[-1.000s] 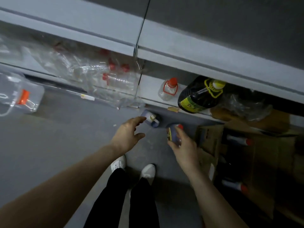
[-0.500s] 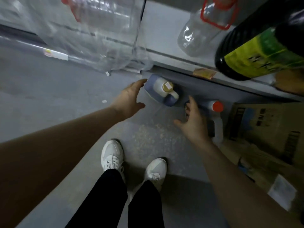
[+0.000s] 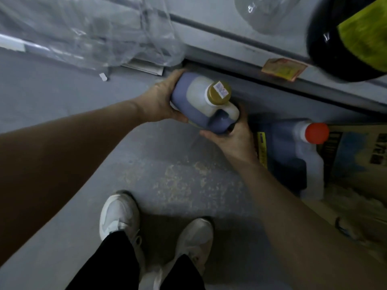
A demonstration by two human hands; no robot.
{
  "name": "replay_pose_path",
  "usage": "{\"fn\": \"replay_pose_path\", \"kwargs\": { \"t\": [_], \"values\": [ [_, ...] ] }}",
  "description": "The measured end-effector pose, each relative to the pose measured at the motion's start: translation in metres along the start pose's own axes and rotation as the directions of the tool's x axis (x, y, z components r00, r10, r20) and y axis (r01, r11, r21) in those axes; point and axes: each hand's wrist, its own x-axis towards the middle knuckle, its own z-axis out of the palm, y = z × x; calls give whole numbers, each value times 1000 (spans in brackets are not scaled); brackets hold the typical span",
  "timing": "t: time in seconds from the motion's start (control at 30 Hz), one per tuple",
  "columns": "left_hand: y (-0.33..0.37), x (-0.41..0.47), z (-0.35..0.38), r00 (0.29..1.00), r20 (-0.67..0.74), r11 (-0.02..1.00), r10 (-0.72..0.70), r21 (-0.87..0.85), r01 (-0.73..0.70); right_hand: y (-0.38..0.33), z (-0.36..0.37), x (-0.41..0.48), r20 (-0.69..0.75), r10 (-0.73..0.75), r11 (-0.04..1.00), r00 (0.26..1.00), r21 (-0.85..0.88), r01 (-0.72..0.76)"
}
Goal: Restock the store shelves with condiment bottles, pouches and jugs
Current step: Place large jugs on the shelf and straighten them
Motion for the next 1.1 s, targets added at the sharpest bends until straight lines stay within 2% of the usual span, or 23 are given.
{"fn": "replay_pose_path", "kwargs": {
  "t": [0.07, 0.17, 0.23, 0.33, 0.53, 0.63, 0.77, 1.1],
  "values": [
    [-2, 6, -4, 999, 27, 1000, 25, 15, -26, 2, 1, 1, 10, -16, 998, 1000, 56, 16],
    [-3, 4, -9, 999, 39, 997, 33, -74, -31, 0, -6, 0, 36, 13, 993, 999, 120, -17],
    [-3, -8, -9, 996, 86, 975, -36, -214, 54, -9, -13, -8, 148, 121, 973, 982, 178, -147],
    [-4, -41, -2, 974, 166, 874, -154, -437, 213, -19, -16, -34, 275, 224, 890, 935, 332, -312],
    [16, -107, 1, 917, 246, 707, -313, -584, 398, -52, -26, -85, 418, 318, 779, 851, 397, -486],
    [40, -133, -6, 900, 260, 666, -350, -607, 434, -74, -38, -107, 433, 319, 773, 843, 396, -496],
    [88, -162, -31, 903, 241, 659, -355, -620, 425, -118, -68, -128, 429, 328, 786, 842, 370, -495],
    [215, -233, -100, 937, 130, 674, -324, -664, 325, -247, -154, -180, 362, 317, 839, 877, 324, -438]
  ]
}}
